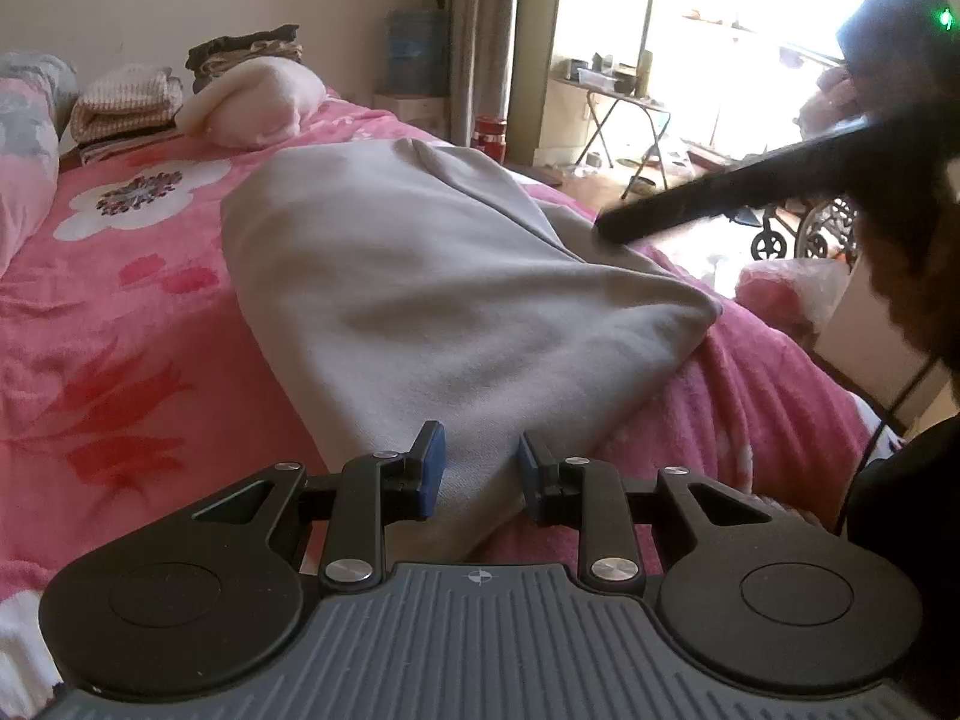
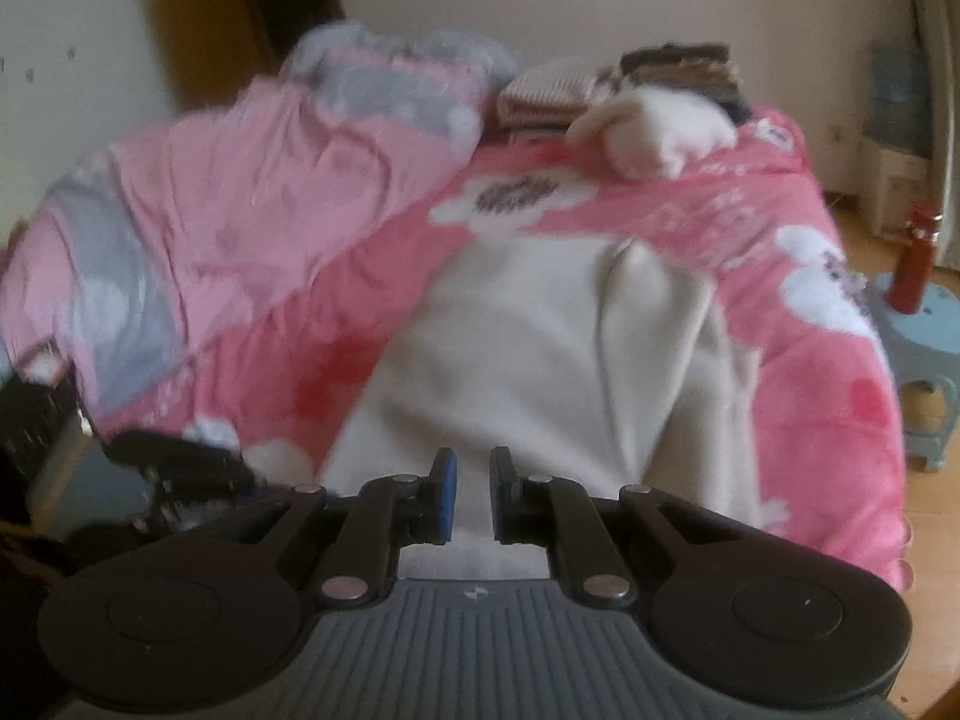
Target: Fold clothes
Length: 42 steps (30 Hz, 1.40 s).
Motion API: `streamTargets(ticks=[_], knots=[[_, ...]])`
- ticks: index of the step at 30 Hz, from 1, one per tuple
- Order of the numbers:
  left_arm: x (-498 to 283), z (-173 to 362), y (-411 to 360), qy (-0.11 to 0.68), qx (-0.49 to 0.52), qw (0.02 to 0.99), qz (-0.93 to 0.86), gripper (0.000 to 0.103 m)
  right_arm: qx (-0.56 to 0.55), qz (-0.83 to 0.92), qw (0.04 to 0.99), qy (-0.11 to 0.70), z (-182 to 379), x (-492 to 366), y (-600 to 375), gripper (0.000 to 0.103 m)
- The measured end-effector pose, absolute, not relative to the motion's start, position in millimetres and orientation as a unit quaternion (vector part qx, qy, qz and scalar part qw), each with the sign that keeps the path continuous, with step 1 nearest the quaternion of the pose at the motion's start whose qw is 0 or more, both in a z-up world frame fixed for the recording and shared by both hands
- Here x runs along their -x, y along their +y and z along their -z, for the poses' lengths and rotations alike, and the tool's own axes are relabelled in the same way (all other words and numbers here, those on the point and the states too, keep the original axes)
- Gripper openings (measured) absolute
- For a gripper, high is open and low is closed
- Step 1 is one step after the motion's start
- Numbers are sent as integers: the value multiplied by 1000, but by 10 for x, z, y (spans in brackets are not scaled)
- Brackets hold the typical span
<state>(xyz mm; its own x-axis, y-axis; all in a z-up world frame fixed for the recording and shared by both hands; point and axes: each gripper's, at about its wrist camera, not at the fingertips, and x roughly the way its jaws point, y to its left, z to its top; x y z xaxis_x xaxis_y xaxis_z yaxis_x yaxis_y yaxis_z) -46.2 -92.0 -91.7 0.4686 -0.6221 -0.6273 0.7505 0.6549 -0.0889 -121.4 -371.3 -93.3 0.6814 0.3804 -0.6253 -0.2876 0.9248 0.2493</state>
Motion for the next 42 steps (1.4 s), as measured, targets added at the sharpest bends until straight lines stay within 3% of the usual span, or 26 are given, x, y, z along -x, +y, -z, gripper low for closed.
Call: streamTargets(ticks=[6,42], knots=[[460,928,-908,322,-95,851,405,26,-13,-173,900,400,1362,1190,-3511,9],[470,759,-901,317,-92,867,373,38,-80,-162,900,396,1461,1169,-3639,7]])
